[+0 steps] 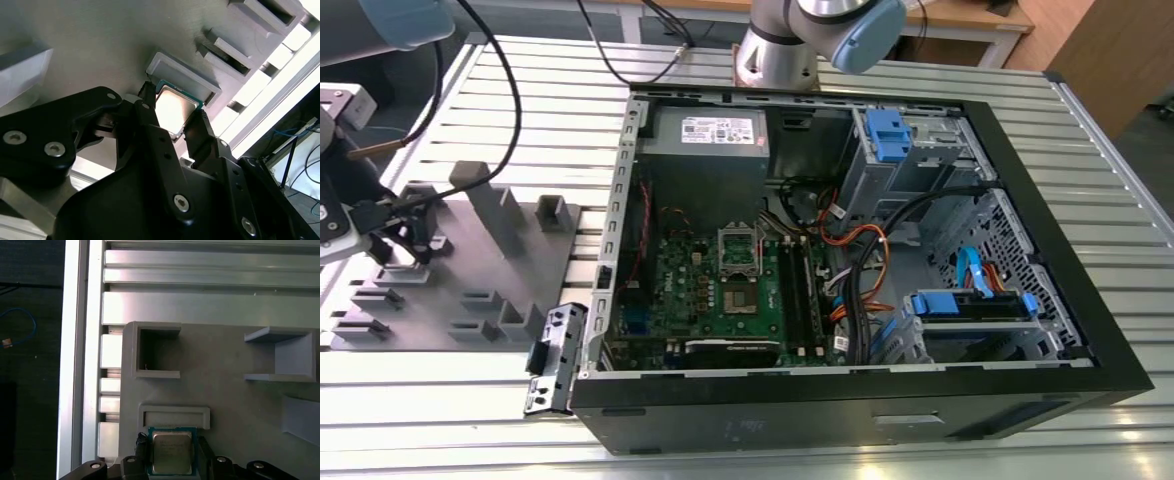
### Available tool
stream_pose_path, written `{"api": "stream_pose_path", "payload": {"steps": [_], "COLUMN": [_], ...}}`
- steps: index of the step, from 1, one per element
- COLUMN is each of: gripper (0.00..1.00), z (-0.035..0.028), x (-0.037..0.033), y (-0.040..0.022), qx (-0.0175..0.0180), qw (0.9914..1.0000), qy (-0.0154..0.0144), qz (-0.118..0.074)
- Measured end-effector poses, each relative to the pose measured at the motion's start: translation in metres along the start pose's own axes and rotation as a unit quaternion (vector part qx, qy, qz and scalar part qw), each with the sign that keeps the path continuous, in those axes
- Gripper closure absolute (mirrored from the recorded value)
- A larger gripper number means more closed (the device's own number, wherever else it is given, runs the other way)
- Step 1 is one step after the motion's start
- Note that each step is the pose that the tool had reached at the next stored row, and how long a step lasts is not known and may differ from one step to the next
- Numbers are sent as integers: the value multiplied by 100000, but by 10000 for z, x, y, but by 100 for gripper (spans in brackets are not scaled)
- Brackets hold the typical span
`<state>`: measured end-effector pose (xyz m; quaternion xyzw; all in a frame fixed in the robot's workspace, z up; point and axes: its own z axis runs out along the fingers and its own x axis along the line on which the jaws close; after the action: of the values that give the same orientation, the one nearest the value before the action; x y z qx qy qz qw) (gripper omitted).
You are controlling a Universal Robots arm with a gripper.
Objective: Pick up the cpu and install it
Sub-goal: 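Pick up the cpu and move it towards the insertion slot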
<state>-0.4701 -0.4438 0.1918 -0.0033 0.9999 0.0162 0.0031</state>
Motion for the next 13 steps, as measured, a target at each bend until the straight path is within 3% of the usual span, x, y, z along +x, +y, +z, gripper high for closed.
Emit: {"api": "stream_pose_path", "payload": {"steps": [4, 13], "gripper": [53, 53], "z": [-48, -65], "x": [0, 0], "y": [2, 2], "qx": [0, -1], "qw": [100000, 100000], "qy": [3, 1], "qz": [0, -1]}}
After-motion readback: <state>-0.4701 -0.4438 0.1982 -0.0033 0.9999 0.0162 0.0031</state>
